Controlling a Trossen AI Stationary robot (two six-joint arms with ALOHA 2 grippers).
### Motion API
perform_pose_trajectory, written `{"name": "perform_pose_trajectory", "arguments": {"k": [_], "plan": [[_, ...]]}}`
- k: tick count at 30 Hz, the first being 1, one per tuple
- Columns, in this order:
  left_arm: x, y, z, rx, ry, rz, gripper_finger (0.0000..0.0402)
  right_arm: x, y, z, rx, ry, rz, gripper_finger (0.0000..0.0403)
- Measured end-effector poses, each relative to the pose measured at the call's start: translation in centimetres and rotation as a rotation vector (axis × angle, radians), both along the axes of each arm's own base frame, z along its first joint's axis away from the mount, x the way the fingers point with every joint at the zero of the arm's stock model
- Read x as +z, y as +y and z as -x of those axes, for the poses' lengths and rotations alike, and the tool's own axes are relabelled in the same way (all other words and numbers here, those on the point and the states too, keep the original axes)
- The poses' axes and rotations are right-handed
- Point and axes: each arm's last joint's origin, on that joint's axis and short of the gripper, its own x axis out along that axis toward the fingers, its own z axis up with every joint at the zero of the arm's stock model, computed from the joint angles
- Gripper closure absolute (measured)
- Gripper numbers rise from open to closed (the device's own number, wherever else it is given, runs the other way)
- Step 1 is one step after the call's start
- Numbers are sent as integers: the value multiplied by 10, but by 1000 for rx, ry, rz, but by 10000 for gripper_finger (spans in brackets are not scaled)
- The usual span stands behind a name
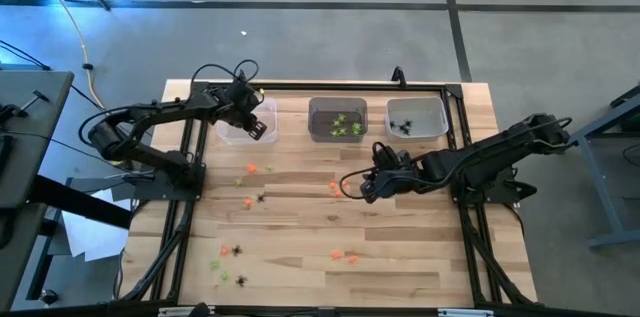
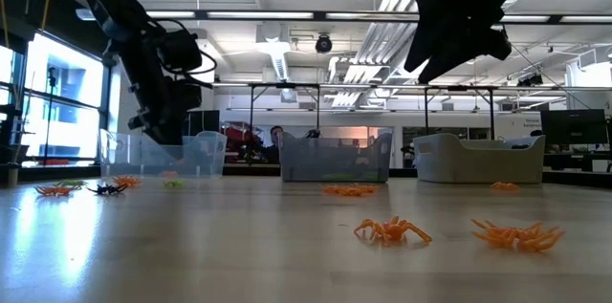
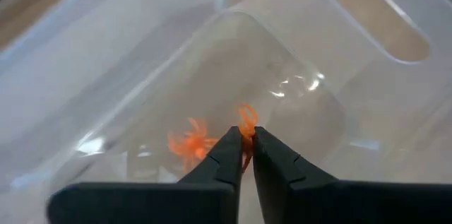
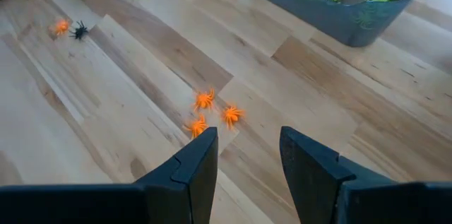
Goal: Sort Halloween decoration
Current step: Put the orange spider into the transparent bin, then put the orange spider toy into the transparent bin
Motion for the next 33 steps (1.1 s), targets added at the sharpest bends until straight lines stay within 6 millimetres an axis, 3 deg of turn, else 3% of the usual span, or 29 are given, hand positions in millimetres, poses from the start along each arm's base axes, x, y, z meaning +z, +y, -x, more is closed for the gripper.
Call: {"name": "perform_pose_trajectory", "arguments": {"k": [9, 14, 19, 23, 28, 33], "plan": [[0, 0, 0, 10, 2, -1, 301, -2, 1, 2, 39, 37, -30, 254], [12, 0, -3, -35, -39, 26, 283, -4, -5, 13, 24, 146, -71, 254], [56, -8, -10, -144, -172, 5, 290, 4, -17, 37, -45, 253, -107, 254], [102, -29, -11, -239, -336, -51, 299, 3, -27, 54, -131, 378, -129, 254], [144, -74, -5, -410, -587, -88, 306, -32, -37, 60, -129, 442, -262, 254], [178, -116, 7, -547, -832, -121, 307, -64, -54, 66, -157, 425, -269, 254]]}}
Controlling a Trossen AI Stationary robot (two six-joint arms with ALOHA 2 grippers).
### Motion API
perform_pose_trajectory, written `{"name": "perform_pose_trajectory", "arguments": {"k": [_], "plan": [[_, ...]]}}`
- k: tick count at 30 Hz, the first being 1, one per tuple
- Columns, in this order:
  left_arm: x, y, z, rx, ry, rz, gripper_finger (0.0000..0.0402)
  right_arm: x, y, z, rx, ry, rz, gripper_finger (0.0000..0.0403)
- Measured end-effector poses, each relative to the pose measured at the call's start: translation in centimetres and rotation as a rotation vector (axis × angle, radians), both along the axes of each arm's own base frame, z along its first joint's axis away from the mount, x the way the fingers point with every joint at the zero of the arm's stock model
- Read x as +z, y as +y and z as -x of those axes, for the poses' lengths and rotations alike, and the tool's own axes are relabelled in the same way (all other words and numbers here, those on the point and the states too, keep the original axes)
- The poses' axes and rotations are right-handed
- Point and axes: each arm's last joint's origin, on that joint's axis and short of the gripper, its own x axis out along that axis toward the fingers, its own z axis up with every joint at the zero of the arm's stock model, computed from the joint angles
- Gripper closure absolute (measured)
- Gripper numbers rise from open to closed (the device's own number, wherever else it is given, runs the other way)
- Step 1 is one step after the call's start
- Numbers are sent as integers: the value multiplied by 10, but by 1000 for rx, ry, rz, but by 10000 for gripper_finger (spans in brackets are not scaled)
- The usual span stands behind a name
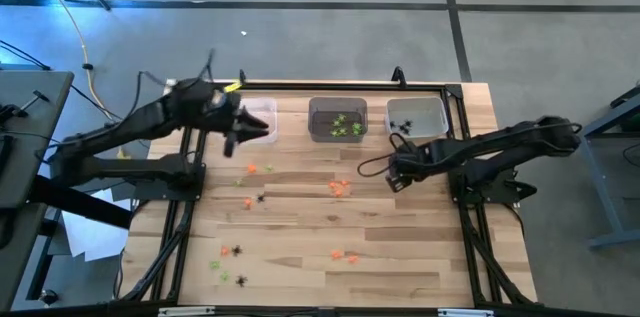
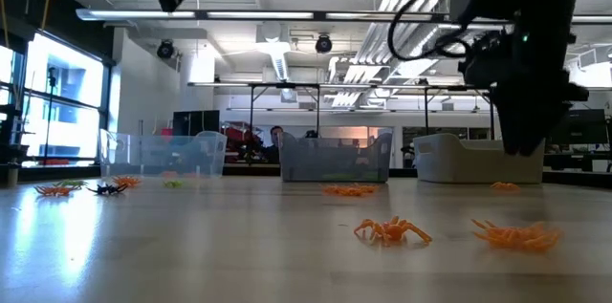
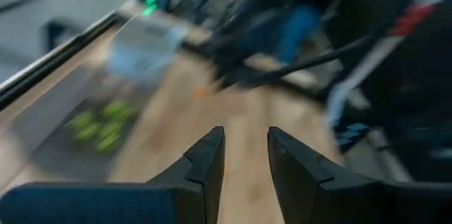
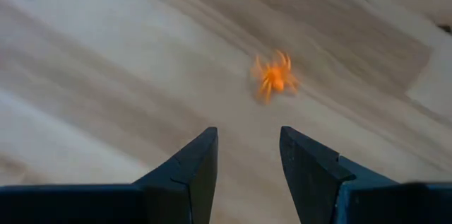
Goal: Sort Halloween decoration
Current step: Put the orange spider toy into the transparent bin
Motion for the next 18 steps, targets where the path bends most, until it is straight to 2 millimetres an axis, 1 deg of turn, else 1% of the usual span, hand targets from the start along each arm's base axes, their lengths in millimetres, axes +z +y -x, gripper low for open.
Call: {"name": "perform_pose_trajectory", "arguments": {"k": [3, 7, 9, 14, 18], "plan": [[14, -20, 6, -97, -119, 2, 307, -17, -10, 3, -16, -34, -29, 254], [23, -39, 10, -198, -197, -8, 308, -30, -24, 6, -26, -77, -31, 254], [25, -45, 9, -210, -211, -13, 308, -32, -30, 7, -35, -89, -23, 254], [19, -53, -1, -205, -173, -31, 308, -33, -42, 10, -41, -78, -8, 254], [16, -60, -10, -246, -160, -31, 308, -36, -47, 11, -32, -61, -32, 254]]}}
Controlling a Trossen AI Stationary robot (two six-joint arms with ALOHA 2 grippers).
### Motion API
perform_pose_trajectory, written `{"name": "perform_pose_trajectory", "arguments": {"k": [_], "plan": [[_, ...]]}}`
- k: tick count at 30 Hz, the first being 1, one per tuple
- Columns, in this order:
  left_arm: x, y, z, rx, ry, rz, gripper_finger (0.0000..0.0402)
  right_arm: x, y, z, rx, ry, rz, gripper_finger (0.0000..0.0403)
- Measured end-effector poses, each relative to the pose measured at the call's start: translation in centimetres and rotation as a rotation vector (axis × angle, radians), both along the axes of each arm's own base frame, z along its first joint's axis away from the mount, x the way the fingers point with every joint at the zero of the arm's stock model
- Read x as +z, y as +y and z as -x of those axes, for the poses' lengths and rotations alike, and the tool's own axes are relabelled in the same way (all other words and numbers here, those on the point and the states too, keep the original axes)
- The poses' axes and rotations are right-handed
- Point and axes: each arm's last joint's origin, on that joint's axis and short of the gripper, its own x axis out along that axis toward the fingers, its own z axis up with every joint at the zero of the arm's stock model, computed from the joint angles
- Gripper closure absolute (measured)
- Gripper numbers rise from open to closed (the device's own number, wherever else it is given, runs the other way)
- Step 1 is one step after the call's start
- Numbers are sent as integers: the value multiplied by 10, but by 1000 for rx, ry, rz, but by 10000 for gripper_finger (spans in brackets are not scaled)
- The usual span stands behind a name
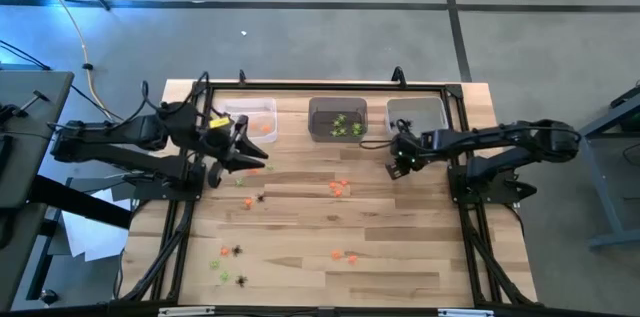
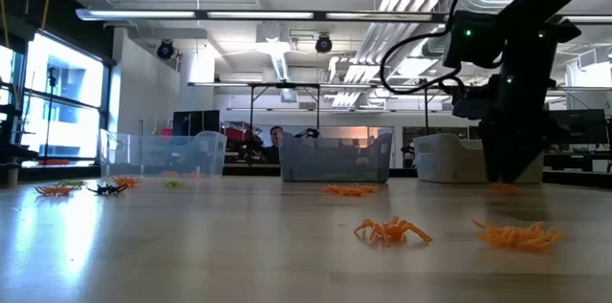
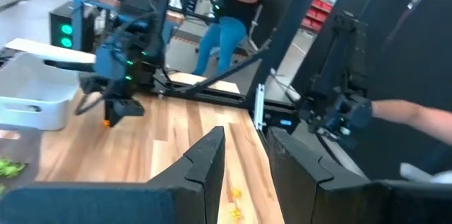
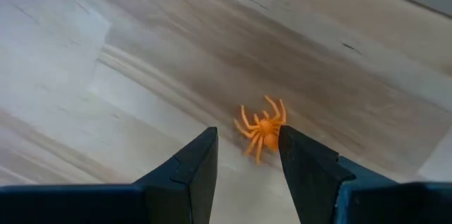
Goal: Sort Halloween decoration
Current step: Put the orange spider toy into the transparent bin
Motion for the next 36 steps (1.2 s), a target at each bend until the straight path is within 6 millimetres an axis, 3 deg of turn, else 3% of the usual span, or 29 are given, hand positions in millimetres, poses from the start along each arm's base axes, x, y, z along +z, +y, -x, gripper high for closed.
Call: {"name": "perform_pose_trajectory", "arguments": {"k": [12, 16, 21, 27, 31, 36], "plan": [[0, -15, -8, -88, -37, -41, 308, -21, 1, -8, 20, 143, 23, 261], [3, -15, -8, -83, -65, -51, 308, -15, 4, -9, 10, 128, 8, 302], [3, -14, -8, -51, -76, -69, 308, -12, 5, -9, 0, 107, -18, 385], [2, -14, -9, -50, -75, -96, 308, -9, 6, -9, -9, 92, -44, 395], [-3, -14, -13, -47, -45, -137, 308, 5, 18, -14, 45, 41, -89, 398], [-25, -12, -30, 73, 57, -214, 308, 56, 50, -48, 224, -260, -22, 400]]}}
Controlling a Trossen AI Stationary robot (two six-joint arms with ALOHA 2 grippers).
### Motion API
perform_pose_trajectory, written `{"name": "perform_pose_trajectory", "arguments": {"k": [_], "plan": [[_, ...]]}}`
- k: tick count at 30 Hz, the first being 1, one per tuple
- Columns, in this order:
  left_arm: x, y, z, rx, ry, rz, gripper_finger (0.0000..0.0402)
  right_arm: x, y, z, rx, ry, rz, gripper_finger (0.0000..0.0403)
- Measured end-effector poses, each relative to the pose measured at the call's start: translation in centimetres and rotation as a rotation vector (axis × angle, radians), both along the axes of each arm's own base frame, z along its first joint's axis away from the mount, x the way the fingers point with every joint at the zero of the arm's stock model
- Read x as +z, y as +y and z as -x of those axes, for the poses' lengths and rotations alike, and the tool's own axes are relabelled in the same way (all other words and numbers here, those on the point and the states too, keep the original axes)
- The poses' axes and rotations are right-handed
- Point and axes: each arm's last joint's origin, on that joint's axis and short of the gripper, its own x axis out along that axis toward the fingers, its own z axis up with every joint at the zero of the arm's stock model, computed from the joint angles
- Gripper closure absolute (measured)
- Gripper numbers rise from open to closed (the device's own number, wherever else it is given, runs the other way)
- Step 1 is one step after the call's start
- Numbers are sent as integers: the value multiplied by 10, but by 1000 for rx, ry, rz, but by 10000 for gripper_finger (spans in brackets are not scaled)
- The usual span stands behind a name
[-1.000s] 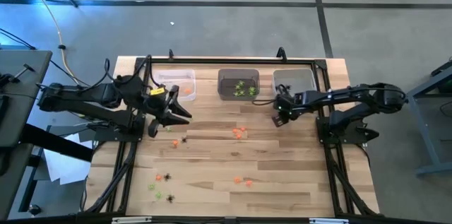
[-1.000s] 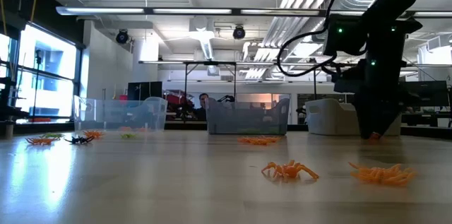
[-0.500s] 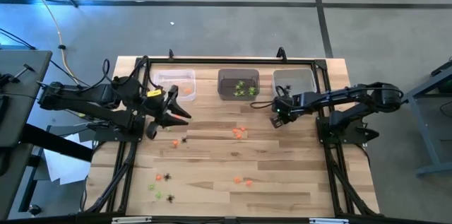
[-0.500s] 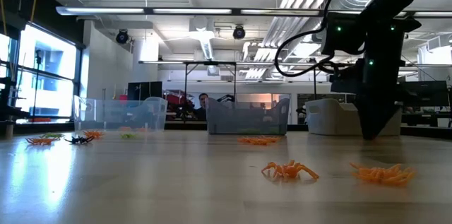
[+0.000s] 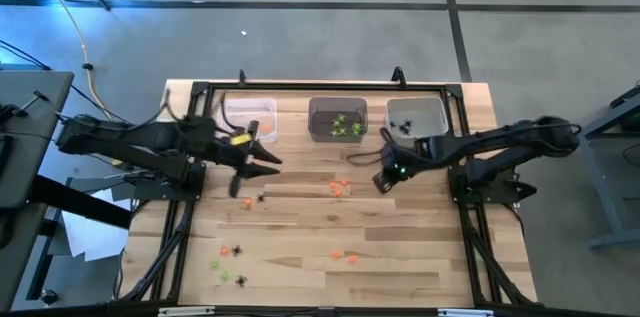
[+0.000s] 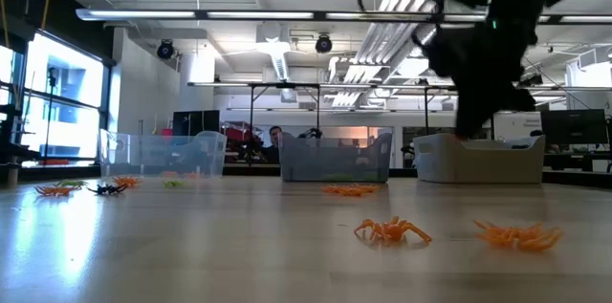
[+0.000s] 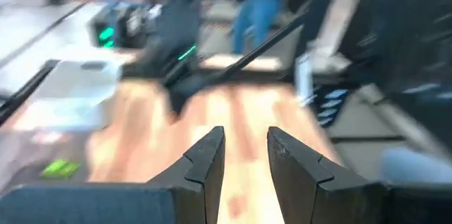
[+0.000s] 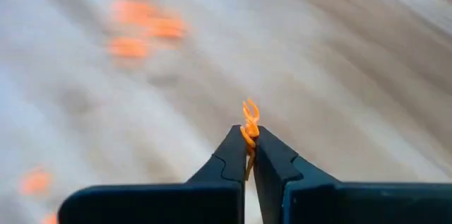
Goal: Sort Halloween decoration
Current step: Put the orange spider toy into the transparent bin
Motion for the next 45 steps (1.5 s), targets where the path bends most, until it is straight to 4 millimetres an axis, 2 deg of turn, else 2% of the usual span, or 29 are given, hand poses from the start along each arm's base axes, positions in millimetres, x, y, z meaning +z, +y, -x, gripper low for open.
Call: {"name": "perform_pose_trajectory", "arguments": {"k": [4, 9, 14, 19, 25, 33, 45], "plan": [[-30, -1, -26, 50, 33, -46, 308, 48, 35, -27, 108, -319, 146, 401], [-57, -7, -65, -24, -42, -21, 308, 81, 76, -42, 171, -556, 296, 402], [-71, -12, -93, -63, -155, -31, 303, 87, 107, -55, 226, -607, 371, 402], [-76, -19, -103, -80, -233, -23, 289, 87, 128, -68, 254, -606, 420, 402], [-72, -31, -105, -106, -266, -22, 254, 91, 133, -76, 284, -608, 458, 402], [-69, -43, -103, -128, -307, -35, 213, 93, 125, -80, 241, -605, 512, 402], [-67, -42, -103, -78, -326, -61, 204, 106, 127, -85, 266, -727, 559, 402]]}}
